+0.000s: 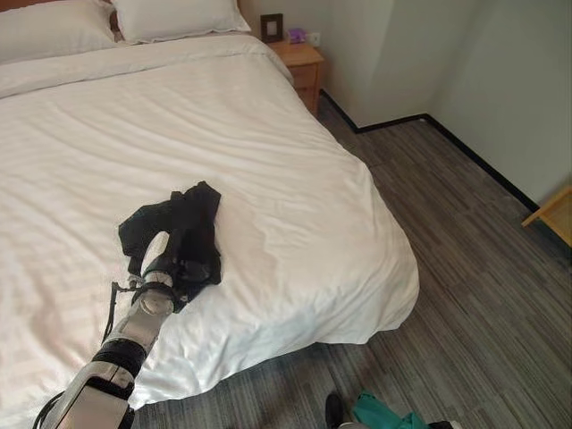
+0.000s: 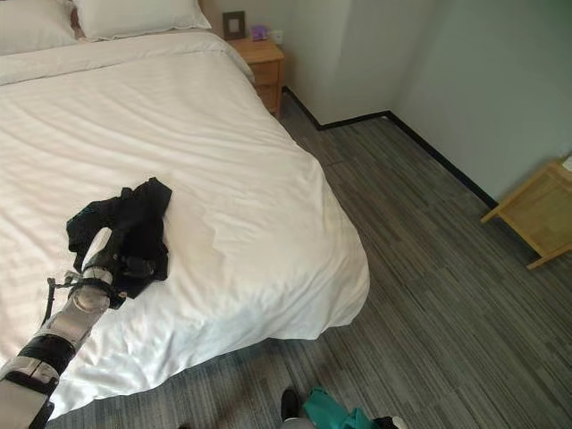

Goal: Pick up bed clothes into laundry basket.

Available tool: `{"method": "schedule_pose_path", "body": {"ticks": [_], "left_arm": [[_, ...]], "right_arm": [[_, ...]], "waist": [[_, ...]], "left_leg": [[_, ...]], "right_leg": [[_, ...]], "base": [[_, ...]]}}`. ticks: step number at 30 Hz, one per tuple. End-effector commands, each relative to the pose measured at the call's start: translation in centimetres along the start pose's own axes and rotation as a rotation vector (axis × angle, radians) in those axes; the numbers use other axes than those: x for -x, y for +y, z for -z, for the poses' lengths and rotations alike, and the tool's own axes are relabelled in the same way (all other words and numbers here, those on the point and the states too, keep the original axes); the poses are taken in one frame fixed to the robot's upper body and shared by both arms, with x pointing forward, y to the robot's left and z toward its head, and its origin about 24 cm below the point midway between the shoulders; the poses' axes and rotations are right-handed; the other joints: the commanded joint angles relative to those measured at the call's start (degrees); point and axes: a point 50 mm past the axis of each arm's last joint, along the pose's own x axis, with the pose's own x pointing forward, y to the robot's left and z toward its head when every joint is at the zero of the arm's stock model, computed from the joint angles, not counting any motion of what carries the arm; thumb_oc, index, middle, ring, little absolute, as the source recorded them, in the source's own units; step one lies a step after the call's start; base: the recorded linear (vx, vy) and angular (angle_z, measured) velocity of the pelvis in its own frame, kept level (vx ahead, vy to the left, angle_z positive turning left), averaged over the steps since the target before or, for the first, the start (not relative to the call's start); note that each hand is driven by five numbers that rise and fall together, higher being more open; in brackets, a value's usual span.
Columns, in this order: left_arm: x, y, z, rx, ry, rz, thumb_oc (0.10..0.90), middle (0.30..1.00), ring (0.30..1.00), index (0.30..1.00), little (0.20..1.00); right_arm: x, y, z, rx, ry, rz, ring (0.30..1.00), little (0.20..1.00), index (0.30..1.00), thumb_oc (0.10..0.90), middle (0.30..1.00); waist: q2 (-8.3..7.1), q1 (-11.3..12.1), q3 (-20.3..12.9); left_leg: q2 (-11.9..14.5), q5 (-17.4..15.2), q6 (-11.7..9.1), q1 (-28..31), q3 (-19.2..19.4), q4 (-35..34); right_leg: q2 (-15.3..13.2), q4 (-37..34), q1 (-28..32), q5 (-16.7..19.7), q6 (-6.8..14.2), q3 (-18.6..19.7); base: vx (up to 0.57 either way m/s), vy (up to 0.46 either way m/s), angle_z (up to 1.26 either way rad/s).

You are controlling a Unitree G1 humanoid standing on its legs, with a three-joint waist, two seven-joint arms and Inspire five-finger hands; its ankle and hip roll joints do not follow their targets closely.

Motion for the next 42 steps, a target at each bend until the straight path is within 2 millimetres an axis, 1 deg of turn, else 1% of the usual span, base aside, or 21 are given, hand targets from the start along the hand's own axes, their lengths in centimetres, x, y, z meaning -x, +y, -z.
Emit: {"method": "schedule_pose_path", "body": {"ticks": [1,3,4,5,10,11,12,13,15,16,17,18,22,25,28,30,32,33,35,38,42], "left_arm": [[-2.4,6.0,-1.5,-0.37,0.059,-0.164,0.8,0.9,0.9,0.9,0.9],[-2.3,6.3,-0.2,-0.453,0.113,-0.153,0.8,0.9,0.9,0.9,0.9],[-2.3,6.3,-0.2,-0.454,0.113,-0.153,0.431,0.347,0.347,0.347,0.347],[-2.1,7.5,0.8,-0.5,0.152,-0.171,0.4,0.3,0.3,0.3,0.3],[-2.0,10.7,1.6,-0.541,0.187,-0.241,0.4,0.3,0.3,0.3,0.3],[-1.8,13.8,1.8,-0.54,0.199,-0.331,0.4,0.3,0.3,0.3,0.3],[-1.5,15.1,2.1,-0.53,0.204,-0.375,0.4,0.3,0.3,0.3,0.3],[-0.7,18.6,2.4,-0.462,0.2,-0.511,0.4,0.3,0.3,0.3,0.3],[-0.1,19.9,2.5,-0.429,0.186,-0.573,0.4,0.3,0.3,0.3,0.3],[1.5,23.6,1.1,-0.366,0.068,-0.752,0.4,0.3,0.3,0.3,0.3],[2.5,24.3,0.6,-0.33,0.0,-0.811,0.4,0.3,0.3,0.3,0.3],[2.6,24.2,0.8,-0.328,0.005,-0.811,0.4,0.3,0.3,0.3,0.3],[7.5,25.7,0.7,-0.238,-0.191,-1.012,0.4,0.3,0.3,0.3,0.3],[10.8,26.9,-1.2,-0.16,-0.348,-1.183,0.4,0.3,0.3,0.3,0.3],[12.6,26.3,-4.2,-0.017,-0.547,-1.263,0.4,0.3,0.3,0.3,0.3],[13.6,25.0,-6.9,0.118,-0.726,-1.242,0.4,0.3,0.3,0.3,0.3],[13.3,22.0,-8.4,0.231,-0.816,-1.113,0.4,0.3,0.3,0.3,0.3],[13.1,20.9,-9.1,0.263,-0.843,-1.059,0.4,0.3,0.3,0.3,0.3],[12.5,17.8,-10.3,0.365,-0.888,-0.895,0.4,0.3,0.3,0.3,0.3],[12.3,13.4,-8.7,0.518,-0.803,-0.754,0.4,0.3,0.3,0.3,0.3],[12.1,6.3,-8.2,0.705,-0.689,-0.44,0.4,0.3,0.3,0.3,0.3]], "right_arm": [[-0.4,-1.4,-2.4,0.078,-0.086,0.082,0.3,0.3,0.3,0.4,0.3],[-0.3,-1.2,-3.1,0.089,-0.117,0.081,0.3,0.3,0.3,0.4,0.3],[-0.3,-1.2,-3.1,0.088,-0.117,0.081,0.3,0.3,0.3,0.4,0.3],[-0.3,-1.1,-3.1,0.088,-0.129,0.077,0.3,0.3,0.3,0.4,0.3],[-0.2,-1.0,-2.7,0.086,-0.129,0.067,0.3,0.3,0.3,0.4,0.3],[-0.3,-1.1,-2.6,0.078,-0.129,0.062,0.3,0.3,0.3,0.4,0.3],[-0.3,-1.3,-2.6,0.072,-0.131,0.063,0.3,0.3,0.3,0.4,0.3],[-0.4,-2.2,-3.4,0.072,-0.146,0.083,0.3,0.3,0.3,0.4,0.3],[-0.5,-2.6,-4.0,0.077,-0.158,0.095,0.3,0.3,0.3,0.4,0.3],[-0.6,-3.9,-4.6,0.088,-0.167,0.124,0.3,0.3,0.3,0.4,0.3],[-0.7,-4.6,-5.0,0.087,-0.177,0.139,0.3,0.3,0.3,0.4,0.3],[-0.7,-4.7,-5.0,0.091,-0.179,0.14,0.3,0.3,0.3,0.4,0.3],[-0.7,-7.5,-6.1,0.097,-0.199,0.182,0.3,0.3,0.3,0.4,0.3],[-0.2,-9.2,-9.4,0.134,-0.314,0.223,0.3,0.3,0.3,0.4,0.3],[0.5,-10.5,-11.0,0.111,-0.4,0.264,0.3,0.3,0.3,0.4,0.3],[2.0,-11.5,-13.4,0.065,-0.536,0.301,0.3,0.3,0.3,0.4,0.3],[3.7,-12.5,-15.4,0.033,-0.664,0.347,0.3,0.3,0.3,0.4,0.3],[4.4,-12.8,-16.2,0.023,-0.712,0.369,0.3,0.3,0.3,0.4,0.3],[6.1,-14.3,-17.8,0.016,-0.806,0.445,0.3,0.3,0.3,0.4,0.3],[9.8,-14.0,-17.6,0.043,-1.004,0.49,0.3,0.3,0.3,0.4,0.3],[12.1,-14.2,-18.7,0.058,-1.125,0.564,0.3,0.3,0.3,0.4,0.3]], "waist": [[-1.53,-1.6,2.0],[-1.57,-1.8,2.2],[-1.57,-1.8,2.1],[-1.58,-1.8,2.3],[-1.35,-1.4,2.5],[-1.01,-1.1,2.5],[-0.79,-0.8,2.4],[-0.26,0.5,2.5],[-0.4,1.8,2.7],[-0.45,5.7,3.6],[-0.75,8.1,4.0],[-0.82,7.8,3.9],[-1.15,13.8,3.7],[-0.54,14.0,3.2],[-1.05,11.5,2.8],[-1.27,9.2,2.6],[-1.83,8.3,3.9],[-1.39,8.8,4.4],[-0.54,10.5,6.2],[-0.07,8.7,6.7],[1.58,10.3,6.1]], "left_leg": [[1.0,-3.3,-0.9,1.4,-0.8,0.1],[1.1,-3.0,-1.1,0.9,-0.2,0.1],[1.1,-2.9,-1.1,0.9,-0.2,0.1],[1.3,-2.8,-1.2,0.7,0.1,0.1],[1.7,-2.6,-1.6,1.0,0.4,0.1],[2.1,-2.7,-1.8,1.6,0.1,0.1],[2.2,-2.7,-1.7,2.1,0.1,0.1],[2.0,-3.3,-1.1,3.7,-0.9,0.6],[1.5,-3.6,-0.8,4.0,-2.5,1.6],[0.4,-5.6,-0.2,3.3,-9.8,6.5],[-0.8,-6.5,0.0,2.6,-14.8,8.5],[-1.0,-6.2,0.0,2.4,-14.9,8.5],[-7.7,-11.9,2.4,4.4,-34.0,11.7],[-8.6,-13.8,2.9,6.5,-38.4,10.3],[-8.6,-15.1,3.5,7.4,-36.1,7.2],[-10.1,-14.2,4.7,9.5,-33.5,3.7],[-11.0,-13.1,5.7,11.0,-31.3,1.6],[-11.0,-13.3,6.2,11.6,-29.6,1.2],[-11.6,-12.6,7.2,11.0,-25.2,1.7],[-12.3,-10.6,8.8,9.9,-20.3,1.3],[-12.5,-8.7,10.3,7.0,-15.3,1.2]], "right_leg": [[-4.5,0.1,-3.0,1.9,8.0,-3.3],[-4.4,0.1,-3.7,2.0,8.1,-3.2],[-4.4,0.1,-3.7,2.0,8.1,-3.2],[-4.3,0.1,-4.1,2.1,8.1,-3.3],[-4.4,0.1,-3.7,1.8,8.1,-3.9],[-4.4,0.1,-2.9,1.3,8.0,-4.2],[-4.3,0.1,-2.4,1.0,7.9,-4.3],[-3.9,0.1,-1.5,0.4,7.6,-3.5],[-3.7,0.1,-1.3,0.3,7.4,-2.7],[-3.0,0.1,-1.0,0.1,7.2,-0.7],[-3.0,0.1,-1.0,0.4,7.1,0.4],[-3.1,0.1,-1.3,0.6,7.0,0.4],[-2.2,0.1,-3.3,2.6,6.9,4.8],[-2.5,0.6,-5.9,3.7,7.5,6.2],[-6.1,0.6,-6.8,5.2,8.3,4.2],[-8.3,0.7,-8.4,7.2,8.4,3.0],[-10.1,2.1,-9.5,7.9,8.4,0.4],[-10.6,2.8,-9.1,6.4,8.4,-2.6],[-14.2,7.2,-7.0,3.2,7.1,-14.0],[-15.3,15.1,-5.2,2.1,6.1,-15.9],[-18.2,24.5,-2.0,0.0,5.7,-17.2]], "base": [[-0.05,-0.029,-0.2],[-0.03,-0.017,-0.26],[-0.02,-0.031,-0.28],[-0.02,-0.041,-0.23],[-0.01,-0.038,-0.08],[0.0,-0.044,-0.06],[0.02,-0.032,-0.07],[0.04,0.007,-0.1],[0.0,0.001,-0.23],[-0.06,-0.016,-0.68],[-0.06,-0.015,-0.84],[-0.09,-0.018,-0.83],[-0.16,0.045,-0.66],[-0.32,0.141,-0.65],[-0.36,0.142,0.2],[-0.27,0.191,0.14],[-0.23,0.106,-0.15],[-0.3,0.096,-0.33],[-0.41,0.075,-0.84],[-0.41,0.072,-0.96],[-0.33,0.066,-0.88]]}}
